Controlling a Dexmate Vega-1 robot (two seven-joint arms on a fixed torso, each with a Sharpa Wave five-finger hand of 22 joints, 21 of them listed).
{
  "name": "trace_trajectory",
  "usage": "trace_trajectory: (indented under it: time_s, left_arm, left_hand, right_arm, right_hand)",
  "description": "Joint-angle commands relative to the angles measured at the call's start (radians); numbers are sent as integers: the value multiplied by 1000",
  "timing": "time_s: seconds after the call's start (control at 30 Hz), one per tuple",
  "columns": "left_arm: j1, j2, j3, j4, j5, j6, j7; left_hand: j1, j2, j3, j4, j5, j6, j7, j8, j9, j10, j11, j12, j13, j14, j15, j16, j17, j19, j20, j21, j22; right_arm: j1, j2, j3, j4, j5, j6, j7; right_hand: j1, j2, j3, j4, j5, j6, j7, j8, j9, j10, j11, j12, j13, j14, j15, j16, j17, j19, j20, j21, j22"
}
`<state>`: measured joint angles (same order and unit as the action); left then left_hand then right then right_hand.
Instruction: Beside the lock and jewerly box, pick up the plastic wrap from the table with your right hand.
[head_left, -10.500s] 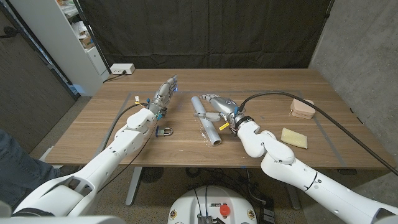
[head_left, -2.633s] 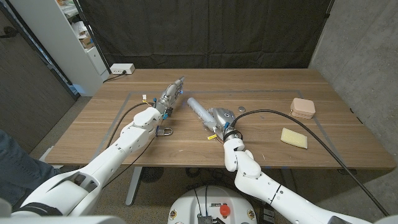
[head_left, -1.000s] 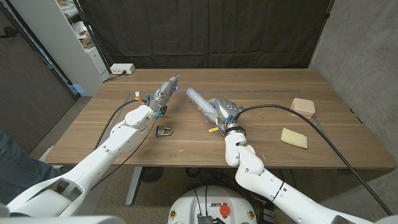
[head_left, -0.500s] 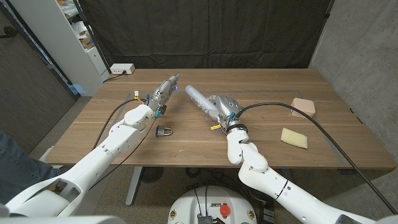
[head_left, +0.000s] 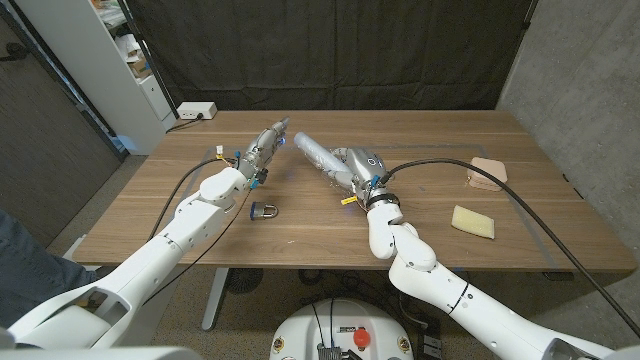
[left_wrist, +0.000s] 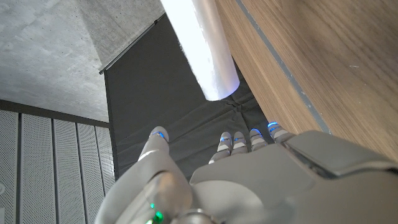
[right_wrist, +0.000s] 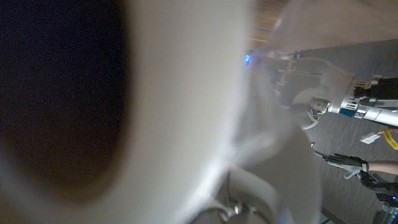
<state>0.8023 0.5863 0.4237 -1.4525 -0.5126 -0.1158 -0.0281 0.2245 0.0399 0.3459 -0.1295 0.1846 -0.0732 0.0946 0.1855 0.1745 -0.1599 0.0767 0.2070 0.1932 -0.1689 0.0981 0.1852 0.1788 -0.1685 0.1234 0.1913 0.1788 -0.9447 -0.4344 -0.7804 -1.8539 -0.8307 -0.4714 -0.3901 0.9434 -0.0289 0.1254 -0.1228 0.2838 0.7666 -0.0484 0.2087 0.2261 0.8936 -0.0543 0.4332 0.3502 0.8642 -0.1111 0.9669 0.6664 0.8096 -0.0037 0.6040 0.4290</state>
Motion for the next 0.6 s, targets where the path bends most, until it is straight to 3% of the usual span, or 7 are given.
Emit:
trace_trajectory:
  time_s: [0.03,0.6]
  left_arm:
    - [2,1,2,-6,1,6,3]
    - [-5,-11,13,11,5,4,-1]
  left_hand:
    - [12,0,3,-4,-2,0,5,4,6,-9,0,3,1,-67,5,3,3,-144,5,7,4]
    - [14,1,3,-4,-2,0,5,4,6,-9,3,3,1,-67,6,3,3,-144,6,8,4]
  right_arm:
    - [24,-17,13,0,12,51,-5]
    - [19,-48,40,-45,14,53,-6]
  right_hand:
    - [63,73,-8,-1,1,3,-9,-3,5,22,-31,10,4,-5,-100,9,3,-1,-7,10,2]
    - [63,76,-20,1,7,8,-10,-5,6,32,-34,12,1,-6,-101,27,-3,2,-21,27,2]
